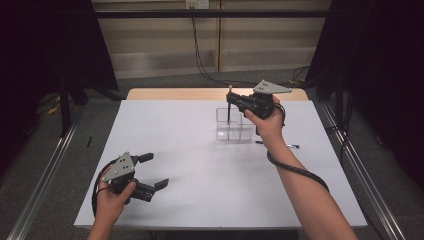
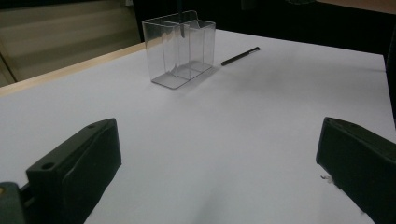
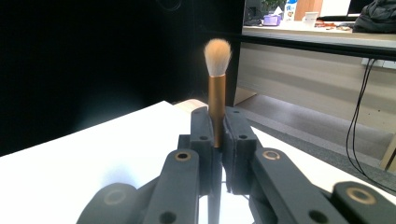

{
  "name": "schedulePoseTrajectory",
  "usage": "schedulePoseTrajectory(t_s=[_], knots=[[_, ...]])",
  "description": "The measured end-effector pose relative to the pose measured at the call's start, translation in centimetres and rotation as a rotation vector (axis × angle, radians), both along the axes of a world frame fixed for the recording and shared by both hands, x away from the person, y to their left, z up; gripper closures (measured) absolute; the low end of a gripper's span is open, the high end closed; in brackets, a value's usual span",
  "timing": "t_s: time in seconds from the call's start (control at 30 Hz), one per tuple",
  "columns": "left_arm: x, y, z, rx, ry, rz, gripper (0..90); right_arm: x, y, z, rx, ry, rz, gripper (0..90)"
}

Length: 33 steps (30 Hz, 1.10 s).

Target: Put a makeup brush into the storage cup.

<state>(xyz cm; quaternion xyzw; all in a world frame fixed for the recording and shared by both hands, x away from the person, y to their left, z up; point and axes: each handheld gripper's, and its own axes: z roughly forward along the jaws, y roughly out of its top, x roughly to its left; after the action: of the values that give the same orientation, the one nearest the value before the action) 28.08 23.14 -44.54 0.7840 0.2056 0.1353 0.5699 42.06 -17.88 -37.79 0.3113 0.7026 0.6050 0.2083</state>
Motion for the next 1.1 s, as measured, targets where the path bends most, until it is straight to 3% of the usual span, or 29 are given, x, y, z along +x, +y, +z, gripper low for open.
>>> schedulePoseTrajectory(t_s=[0.33, 0.6, 0.7, 1.1], knots=[[0.0, 0.0, 0.0, 0.001, 0.0, 0.001, 0.0, -0.2, -0.3, -0.4, 0.014, 0.02, -0.001, 82.6], [0.0, 0.0, 0.0, -0.003, 0.0, 0.001, 0.0, -0.7, -0.7, 0.1, 0.026, 0.049, 0.022, 43.7], [0.0, 0.0, 0.0, -0.002, -0.001, 0.002, 0.0, -1.2, -1.0, 0.2, 0.032, 0.043, 0.028, 35.0], [0.0, -0.3, 0.1, -0.002, -0.004, 0.002, 0.0, -2.7, -2.1, -0.5, 0.025, 0.039, 0.052, 16.7]])
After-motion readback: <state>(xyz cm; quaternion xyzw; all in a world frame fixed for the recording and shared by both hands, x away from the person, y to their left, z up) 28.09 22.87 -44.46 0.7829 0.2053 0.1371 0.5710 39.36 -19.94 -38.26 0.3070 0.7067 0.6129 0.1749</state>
